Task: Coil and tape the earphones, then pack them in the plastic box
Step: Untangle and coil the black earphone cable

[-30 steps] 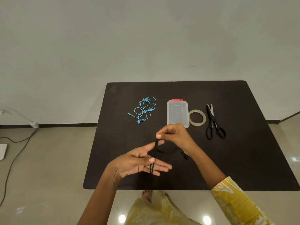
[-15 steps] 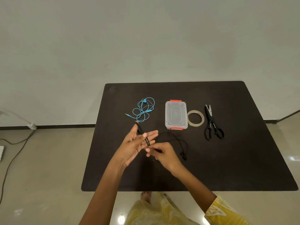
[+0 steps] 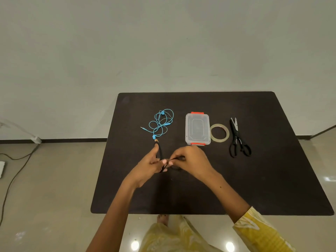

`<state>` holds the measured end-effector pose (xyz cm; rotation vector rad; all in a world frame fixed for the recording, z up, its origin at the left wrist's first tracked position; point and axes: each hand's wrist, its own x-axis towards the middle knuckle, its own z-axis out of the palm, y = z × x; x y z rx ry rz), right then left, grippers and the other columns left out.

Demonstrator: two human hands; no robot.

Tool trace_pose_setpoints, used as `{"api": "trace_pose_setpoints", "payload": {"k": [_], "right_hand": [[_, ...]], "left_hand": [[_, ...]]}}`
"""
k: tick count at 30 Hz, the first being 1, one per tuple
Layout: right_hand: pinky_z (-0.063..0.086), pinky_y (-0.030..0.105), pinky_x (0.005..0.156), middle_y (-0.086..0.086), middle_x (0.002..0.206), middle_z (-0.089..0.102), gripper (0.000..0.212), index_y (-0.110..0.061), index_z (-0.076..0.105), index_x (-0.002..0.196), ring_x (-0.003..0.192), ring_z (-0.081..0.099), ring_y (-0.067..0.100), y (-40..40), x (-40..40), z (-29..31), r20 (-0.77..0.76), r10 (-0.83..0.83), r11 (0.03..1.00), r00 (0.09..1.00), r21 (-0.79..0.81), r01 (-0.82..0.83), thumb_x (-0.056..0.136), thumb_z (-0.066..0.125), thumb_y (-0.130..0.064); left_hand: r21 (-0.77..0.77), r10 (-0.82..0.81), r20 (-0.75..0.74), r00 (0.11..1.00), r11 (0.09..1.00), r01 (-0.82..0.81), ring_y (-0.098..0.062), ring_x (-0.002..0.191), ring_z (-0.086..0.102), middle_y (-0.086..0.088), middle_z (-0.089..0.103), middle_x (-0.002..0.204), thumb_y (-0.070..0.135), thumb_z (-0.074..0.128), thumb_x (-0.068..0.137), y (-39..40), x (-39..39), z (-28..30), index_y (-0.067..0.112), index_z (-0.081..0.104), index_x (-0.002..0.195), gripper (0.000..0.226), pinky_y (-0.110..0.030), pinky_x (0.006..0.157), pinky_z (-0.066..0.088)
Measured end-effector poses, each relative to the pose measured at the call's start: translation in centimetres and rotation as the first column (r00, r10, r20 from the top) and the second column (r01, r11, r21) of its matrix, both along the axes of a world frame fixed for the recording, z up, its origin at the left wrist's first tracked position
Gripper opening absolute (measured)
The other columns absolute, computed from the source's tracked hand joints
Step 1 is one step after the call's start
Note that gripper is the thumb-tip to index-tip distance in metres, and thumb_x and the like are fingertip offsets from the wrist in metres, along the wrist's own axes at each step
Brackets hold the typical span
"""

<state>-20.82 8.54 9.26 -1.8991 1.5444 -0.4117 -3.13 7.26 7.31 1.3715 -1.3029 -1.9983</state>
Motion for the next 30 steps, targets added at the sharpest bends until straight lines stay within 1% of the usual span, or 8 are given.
{"api": "trace_pose_setpoints", "payload": {"k": [7, 13, 17, 19, 22, 24, 27, 30], "right_hand": [[0.054, 0.027, 0.080, -0.005, 0.087, 0.073, 0.009, -0.017, 0.075, 0.089, 0.083, 0.066, 0.005, -1.7, -1.6, 0.1, 0.210, -0.012, 0.999, 0.978, -0.050, 0.023, 0.081, 0.073, -0.017], [0.056, 0.027, 0.081, -0.001, 0.082, 0.072, 0.009, -0.011, 0.074, 0.089, 0.082, 0.069, 0.009, -2.1, -1.7, -1.0, 0.405, -0.136, 0.991, 0.904, 0.060, 0.122, 0.081, 0.071, -0.008], [0.048, 0.009, 0.063, -0.007, 0.074, 0.069, 0.006, -0.010, 0.073, 0.087, 0.071, 0.065, -0.002, -1.4, -1.4, -1.7, 0.515, -0.217, 0.973, 0.830, 0.184, 0.140, 0.082, 0.070, -0.009], [0.043, 0.008, 0.055, -0.008, 0.072, 0.068, 0.005, -0.011, 0.072, 0.087, 0.065, 0.062, -0.004, -0.9, -1.2, -2.2, 0.563, -0.320, 0.941, 0.762, 0.282, 0.187, 0.084, 0.069, -0.010], [0.039, 0.012, 0.052, -0.002, 0.074, 0.067, 0.011, -0.005, 0.071, 0.095, 0.058, 0.055, -0.002, 0.2, -0.4, -2.9, 0.583, -0.433, 0.894, 0.687, 0.375, 0.245, 0.089, 0.062, -0.010], [0.044, 0.011, 0.056, 0.001, 0.074, 0.065, 0.016, 0.002, 0.069, 0.097, 0.059, 0.058, -0.003, 0.9, 0.3, -3.1, 0.613, -0.452, 0.886, 0.648, 0.393, 0.246, 0.092, 0.057, -0.008], [0.051, 0.012, 0.066, 0.004, 0.088, 0.068, 0.021, 0.002, 0.067, 0.104, 0.076, 0.064, 0.001, 1.7, 1.2, -3.3, 0.577, -0.452, 0.882, 0.680, 0.405, 0.242, 0.092, 0.050, 0.004], [0.048, 0.009, 0.063, 0.007, 0.093, 0.070, 0.032, 0.001, 0.067, 0.107, 0.079, 0.065, 0.004, 1.9, 1.4, -3.2, 0.503, -0.434, 0.885, 0.747, 0.395, 0.248, 0.086, 0.046, 0.013]], "left_hand": [[0.132, -0.260, -0.155, 0.953, 0.951, 0.281, -0.026, 0.115, 0.061, -0.016, 0.062, 0.126, 0.007, 0.051, 0.095, 0.7, 0.8, 0.5, 0.031, -0.001, 0.150, 0.080, -0.033, 0.093, 0.052], [0.122, -0.392, -0.371, 0.842, 0.878, 0.463, -0.034, 0.124, 0.053, -0.022, 0.057, 0.130, 0.009, 0.048, 0.097, 1.3, 0.8, 0.6, 0.037, 0.013, 0.146, 0.067, -0.037, 0.100, 0.047], [0.115, -0.413, -0.477, 0.776, 0.846, 0.521, -0.038, 0.126, 0.050, -0.025, 0.054, 0.132, 0.010, 0.046, 0.098, 1.3, 1.4, 0.3, 0.037, 0.016, 0.146, 0.063, -0.040, 0.102, 0.045], [0.089, -0.416, -0.531, 0.739, 0.839, 0.536, -0.038, 0.126, 0.049, -0.026, 0.053, 0.133, 0.010, 0.045, 0.098, 1.4, 1.6, 0.2, 0.038, 0.019, 0.146, 0.061, -0.039, 0.101, 0.045], [0.091, -0.325, -0.567, 0.757, 0.889, 0.449, -0.037, 0.127, 0.049, -0.024, 0.053, 0.134, 0.011, 0.047, 0.096, 1.3, 1.6, 0.1, 0.035, 0.020, 0.146, 0.061, -0.035, 0.098, 0.047], [0.137, -0.207, -0.565, 0.799, 0.931, 0.338, -0.035, 0.125, 0.052, -0.024, 0.054, 0.132, 0.010, 0.049, 0.094, 1.2, 1.2, 0.1, 0.030, 0.016, 0.147, 0.066, -0.034, 0.095, 0.050], [0.176, -0.058, -0.536, 0.842, 0.968, 0.179, -0.034, 0.121, 0.055, -0.025, 0.057, 0.128, 0.008, 0.050, 0.092, 0.7, 0.6, 0.1, 0.026, 0.007, 0.149, 0.074, -0.034, 0.091, 0.052], [0.209, 0.059, -0.523, 0.850, 0.976, 0.060, -0.034, 0.119, 0.057, -0.027, 0.057, 0.127, 0.006, 0.048, 0.092, 0.2, 0.0, 0.2, 0.027, 0.002, 0.150, 0.077, -0.034, 0.089, 0.054]]}}
